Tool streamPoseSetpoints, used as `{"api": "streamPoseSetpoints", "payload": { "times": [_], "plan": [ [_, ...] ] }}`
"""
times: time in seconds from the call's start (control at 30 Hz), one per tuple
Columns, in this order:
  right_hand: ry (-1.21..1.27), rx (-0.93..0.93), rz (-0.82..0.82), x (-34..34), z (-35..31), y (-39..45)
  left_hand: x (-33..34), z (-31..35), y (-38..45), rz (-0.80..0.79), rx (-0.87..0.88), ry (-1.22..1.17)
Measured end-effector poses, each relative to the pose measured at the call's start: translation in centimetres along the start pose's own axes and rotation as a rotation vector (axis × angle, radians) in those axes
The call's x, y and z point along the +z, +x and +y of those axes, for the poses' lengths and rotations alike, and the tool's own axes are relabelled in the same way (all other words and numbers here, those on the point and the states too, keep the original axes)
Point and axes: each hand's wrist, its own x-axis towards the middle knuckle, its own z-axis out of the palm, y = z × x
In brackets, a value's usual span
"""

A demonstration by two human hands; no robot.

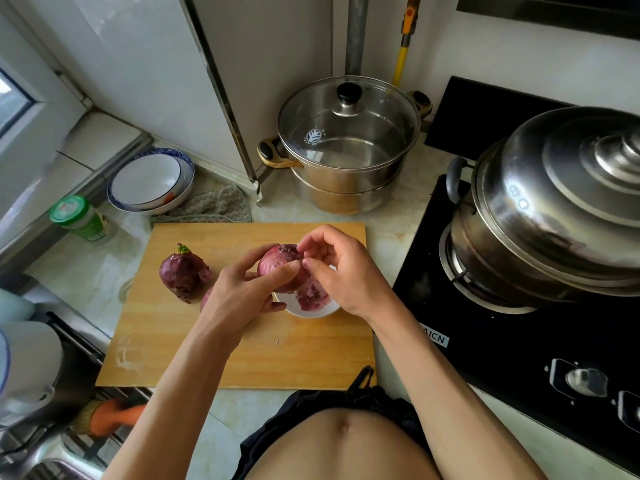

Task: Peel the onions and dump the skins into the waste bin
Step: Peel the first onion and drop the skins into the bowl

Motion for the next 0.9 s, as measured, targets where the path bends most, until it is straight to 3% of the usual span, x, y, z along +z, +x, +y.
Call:
{"api": "streamPoseSetpoints", "payload": {
  "times": [0.3, 0.57, 0.9],
  "plan": [
    [0.076, 0.072, 0.131, -0.1, 0.39, -0.13, 0.3, 0.45, 0.08, 0.02, 0.032, -0.004],
    [0.163, 0.162, 0.114, -0.71, 0.05, 0.19, 0.38, 0.6, -0.18, 0.001, 0.077, 0.032],
    [0.094, 0.071, 0.077, -0.67, -0.16, -0.06, 0.27, 0.18, 0.08, -0.021, 0.009, -0.052]
  ]
}}
